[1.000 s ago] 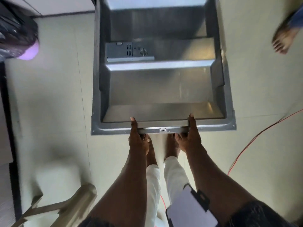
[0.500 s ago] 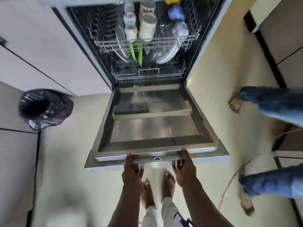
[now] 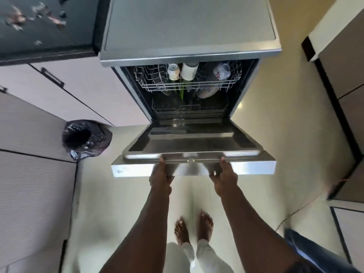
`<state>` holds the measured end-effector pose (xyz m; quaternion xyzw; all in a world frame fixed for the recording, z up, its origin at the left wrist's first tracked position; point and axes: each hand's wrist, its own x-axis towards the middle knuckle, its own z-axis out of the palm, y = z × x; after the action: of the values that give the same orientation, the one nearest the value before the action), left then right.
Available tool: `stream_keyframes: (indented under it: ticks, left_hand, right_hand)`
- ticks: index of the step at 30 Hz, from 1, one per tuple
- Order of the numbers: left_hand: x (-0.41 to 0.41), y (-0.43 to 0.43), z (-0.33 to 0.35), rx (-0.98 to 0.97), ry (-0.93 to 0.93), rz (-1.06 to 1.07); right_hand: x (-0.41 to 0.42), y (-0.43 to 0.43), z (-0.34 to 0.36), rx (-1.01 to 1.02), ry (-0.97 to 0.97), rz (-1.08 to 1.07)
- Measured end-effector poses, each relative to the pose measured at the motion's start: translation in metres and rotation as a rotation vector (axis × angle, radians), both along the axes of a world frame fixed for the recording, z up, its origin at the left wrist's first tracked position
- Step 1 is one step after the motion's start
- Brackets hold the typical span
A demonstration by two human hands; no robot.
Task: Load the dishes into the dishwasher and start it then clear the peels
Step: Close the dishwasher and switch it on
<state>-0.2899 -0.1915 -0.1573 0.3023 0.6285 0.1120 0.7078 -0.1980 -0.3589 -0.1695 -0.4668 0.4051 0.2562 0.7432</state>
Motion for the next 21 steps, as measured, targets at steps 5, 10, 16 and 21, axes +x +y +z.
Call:
stream_keyframes:
  ticks: [5,10,16,21]
  left_hand:
    - [0.028,0.019,0.017,0.001,-0.04,0.053]
    - [0.057,0.043,0.034,-0.005,-0.07,0.103]
    - [0.095,0.073,0.054,0.033,-0.086,0.082]
    - [0.13,0.094,0.073,0.084,-0.1,0.035]
  right_hand:
    - [0.034,0.018,0.022,-0.014,-0.015,0.009]
    - [0.071,0.045,0.046,-0.041,-0.007,-0.085]
    - [0.118,0.076,0.071,-0.096,-0.004,-0.116]
    - [0.15,0.094,0.09,-0.118,-0.066,-0.095]
